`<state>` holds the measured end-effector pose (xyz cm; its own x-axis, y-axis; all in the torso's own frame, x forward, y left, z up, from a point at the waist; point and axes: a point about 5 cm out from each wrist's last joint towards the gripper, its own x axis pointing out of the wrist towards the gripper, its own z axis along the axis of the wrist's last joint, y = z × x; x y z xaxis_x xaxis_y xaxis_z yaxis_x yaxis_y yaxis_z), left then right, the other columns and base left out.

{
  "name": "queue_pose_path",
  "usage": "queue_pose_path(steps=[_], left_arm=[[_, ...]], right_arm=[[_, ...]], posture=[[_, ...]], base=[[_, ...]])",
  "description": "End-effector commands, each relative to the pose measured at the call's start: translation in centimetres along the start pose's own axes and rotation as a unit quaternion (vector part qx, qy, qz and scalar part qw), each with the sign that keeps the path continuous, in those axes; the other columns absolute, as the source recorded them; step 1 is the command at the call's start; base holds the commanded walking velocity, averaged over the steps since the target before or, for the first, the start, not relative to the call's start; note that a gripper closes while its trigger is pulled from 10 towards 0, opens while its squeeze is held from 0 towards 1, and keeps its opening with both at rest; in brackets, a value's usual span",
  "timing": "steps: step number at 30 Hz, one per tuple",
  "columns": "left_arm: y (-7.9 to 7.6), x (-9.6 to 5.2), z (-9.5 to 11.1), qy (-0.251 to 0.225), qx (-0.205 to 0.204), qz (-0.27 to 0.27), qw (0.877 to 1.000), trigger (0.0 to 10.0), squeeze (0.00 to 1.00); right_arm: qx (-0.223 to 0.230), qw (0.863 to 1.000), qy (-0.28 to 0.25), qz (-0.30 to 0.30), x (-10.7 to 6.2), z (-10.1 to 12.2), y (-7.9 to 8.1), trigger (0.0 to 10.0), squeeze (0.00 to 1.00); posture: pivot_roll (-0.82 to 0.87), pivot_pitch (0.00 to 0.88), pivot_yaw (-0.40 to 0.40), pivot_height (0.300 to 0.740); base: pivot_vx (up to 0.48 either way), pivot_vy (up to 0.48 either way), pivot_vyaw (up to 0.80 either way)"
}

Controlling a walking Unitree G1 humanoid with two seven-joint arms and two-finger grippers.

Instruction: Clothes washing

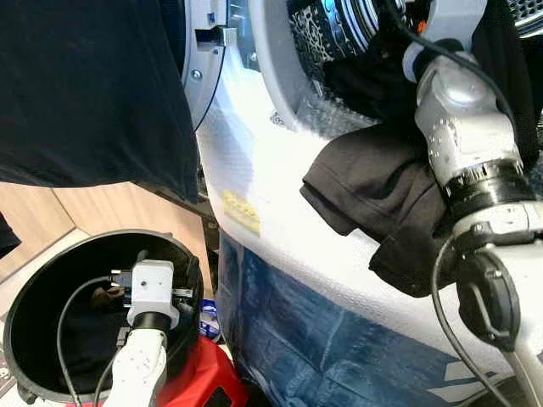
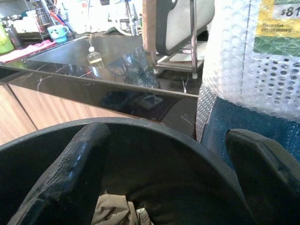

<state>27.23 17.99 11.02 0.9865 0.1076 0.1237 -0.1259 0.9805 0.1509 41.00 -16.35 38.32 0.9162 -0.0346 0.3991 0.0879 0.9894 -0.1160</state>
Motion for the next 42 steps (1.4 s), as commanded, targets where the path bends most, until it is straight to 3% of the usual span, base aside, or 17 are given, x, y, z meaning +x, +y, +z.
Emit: queue_pose_path(steps=[1,15,16,22,42], left_arm=[[-0.1,-0.2,-0.1,0.007,-0.002,-0.004,1.0,10.0,0.0],[-0.1,0.0,-0.2,0.012,-0.002,-0.005,1.0,10.0,0.0],[0.0,0.0,-0.2,0.013,-0.002,-0.004,1.0,10.0,0.0],[-0.1,-0.1,-0.3,0.016,-0.003,-0.006,1.0,10.0,0.0],[-0.4,-0.1,-0.4,0.019,-0.004,-0.016,1.0,10.0,0.0]], right_arm=[[0.001,0.999,0.016,-0.041,-0.4,-0.8,-1.6,10.0,1.0],[0.046,0.998,0.02,-0.027,-2.6,-0.3,-0.4,10.0,1.0],[0.051,0.998,0.014,-0.021,-3.0,0.0,-0.2,10.0,0.0],[0.055,0.998,0.001,-0.001,-4.4,1.1,0.4,10.0,0.0],[0.039,0.999,-0.001,0.031,-8.0,1.9,-1.3,10.0,0.0]], posture=[[0.03,0.123,-0.029,0.74],[0.02,0.135,-0.036,0.74],[0.02,0.135,-0.036,0.74],[0.02,0.144,-0.038,0.74],[0.01,0.135,-0.033,0.74]], base=[[0.0,0.0,0.0],[0.0,0.0,0.0],[0.0,0.0,0.0],[0.0,0.0,0.0],[0.0,0.0,0.0]])
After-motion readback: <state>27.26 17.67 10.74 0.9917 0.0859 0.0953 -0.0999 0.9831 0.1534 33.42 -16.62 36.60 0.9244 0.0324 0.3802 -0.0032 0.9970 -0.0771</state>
